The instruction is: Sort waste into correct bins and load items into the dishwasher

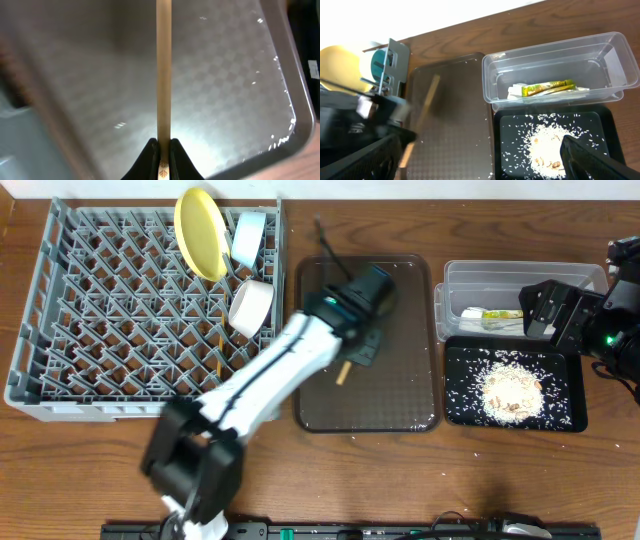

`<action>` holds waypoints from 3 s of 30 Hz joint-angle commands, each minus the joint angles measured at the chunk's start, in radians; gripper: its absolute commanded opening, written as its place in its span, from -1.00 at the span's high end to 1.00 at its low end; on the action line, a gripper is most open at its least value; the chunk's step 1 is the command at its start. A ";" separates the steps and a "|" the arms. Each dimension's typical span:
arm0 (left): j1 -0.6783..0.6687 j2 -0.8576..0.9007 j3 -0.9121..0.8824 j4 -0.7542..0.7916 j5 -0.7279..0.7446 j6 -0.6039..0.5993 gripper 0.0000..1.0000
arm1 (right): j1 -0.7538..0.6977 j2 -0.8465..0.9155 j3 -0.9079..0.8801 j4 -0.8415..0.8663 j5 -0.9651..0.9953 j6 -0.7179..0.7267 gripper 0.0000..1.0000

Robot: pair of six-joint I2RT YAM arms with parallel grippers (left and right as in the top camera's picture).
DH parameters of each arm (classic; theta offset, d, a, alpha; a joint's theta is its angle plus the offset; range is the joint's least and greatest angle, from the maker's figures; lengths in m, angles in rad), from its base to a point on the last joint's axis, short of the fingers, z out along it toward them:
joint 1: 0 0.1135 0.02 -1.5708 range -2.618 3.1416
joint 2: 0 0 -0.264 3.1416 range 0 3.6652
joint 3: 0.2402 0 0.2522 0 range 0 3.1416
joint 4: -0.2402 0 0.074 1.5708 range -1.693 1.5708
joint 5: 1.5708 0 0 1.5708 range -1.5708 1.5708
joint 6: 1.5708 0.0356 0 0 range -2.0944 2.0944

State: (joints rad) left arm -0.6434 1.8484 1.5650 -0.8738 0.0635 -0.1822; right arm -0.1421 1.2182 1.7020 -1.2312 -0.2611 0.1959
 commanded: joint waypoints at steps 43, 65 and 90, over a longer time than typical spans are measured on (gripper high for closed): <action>0.644 -0.106 0.059 -0.245 -0.097 0.240 -0.21 | -0.008 -0.001 0.003 0.000 0.003 -0.010 -0.99; 0.603 -0.576 0.059 -0.365 0.032 0.036 -0.82 | -0.008 -0.001 0.003 0.000 0.003 -0.010 -0.98; 0.737 -1.142 -0.705 0.414 -0.048 0.100 -0.85 | -0.008 -0.001 0.003 0.000 0.003 -0.010 -0.98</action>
State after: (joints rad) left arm 0.0605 0.8284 1.0279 -0.5541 0.0227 -0.0967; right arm -0.1421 1.2182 1.7008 -1.2304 -0.2611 0.1963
